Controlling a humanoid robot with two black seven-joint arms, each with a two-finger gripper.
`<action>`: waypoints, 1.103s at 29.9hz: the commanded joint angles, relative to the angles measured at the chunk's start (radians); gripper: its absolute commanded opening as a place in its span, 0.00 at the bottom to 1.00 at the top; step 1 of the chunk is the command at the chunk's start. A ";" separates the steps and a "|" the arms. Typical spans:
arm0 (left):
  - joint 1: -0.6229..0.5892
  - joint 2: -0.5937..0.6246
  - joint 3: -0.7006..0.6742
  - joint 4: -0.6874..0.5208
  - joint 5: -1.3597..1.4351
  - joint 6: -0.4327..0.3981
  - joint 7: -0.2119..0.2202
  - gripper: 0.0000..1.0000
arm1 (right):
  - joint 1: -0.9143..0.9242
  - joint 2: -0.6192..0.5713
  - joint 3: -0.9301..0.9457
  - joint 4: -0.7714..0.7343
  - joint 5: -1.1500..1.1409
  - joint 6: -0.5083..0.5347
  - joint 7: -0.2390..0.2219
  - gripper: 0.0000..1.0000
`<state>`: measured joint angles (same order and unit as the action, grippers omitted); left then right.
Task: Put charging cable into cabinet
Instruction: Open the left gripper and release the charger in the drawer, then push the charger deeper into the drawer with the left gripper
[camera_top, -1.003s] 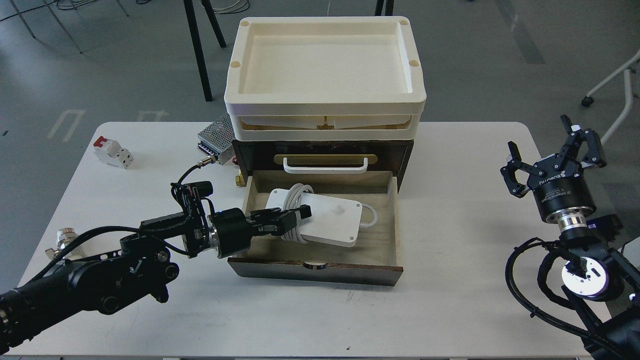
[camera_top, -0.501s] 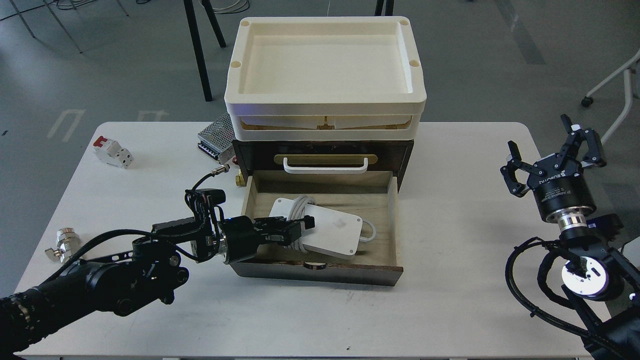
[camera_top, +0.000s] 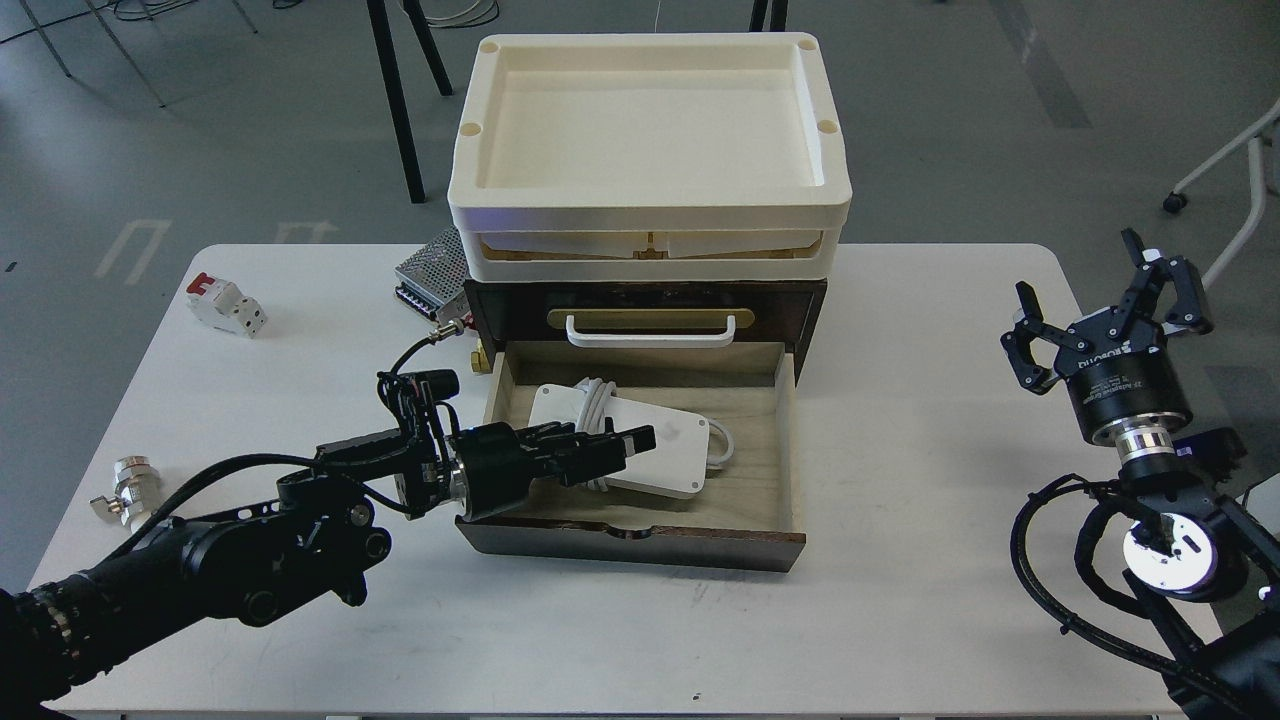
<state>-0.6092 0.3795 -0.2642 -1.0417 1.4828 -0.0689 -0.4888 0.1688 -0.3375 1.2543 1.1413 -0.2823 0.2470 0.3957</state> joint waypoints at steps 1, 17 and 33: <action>-0.001 0.006 0.007 0.000 0.002 -0.002 0.000 1.00 | 0.000 0.000 0.000 0.000 0.000 0.000 0.000 1.00; -0.024 0.010 0.010 0.000 0.204 0.001 0.000 1.00 | 0.000 0.000 -0.001 0.000 0.000 0.000 0.000 1.00; -0.058 0.029 0.010 0.005 0.225 0.001 0.000 1.00 | 0.000 0.000 0.000 0.000 0.000 0.002 0.000 1.00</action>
<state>-0.6665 0.4023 -0.2558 -1.0377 1.7074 -0.0673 -0.4888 0.1688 -0.3375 1.2538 1.1413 -0.2822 0.2487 0.3951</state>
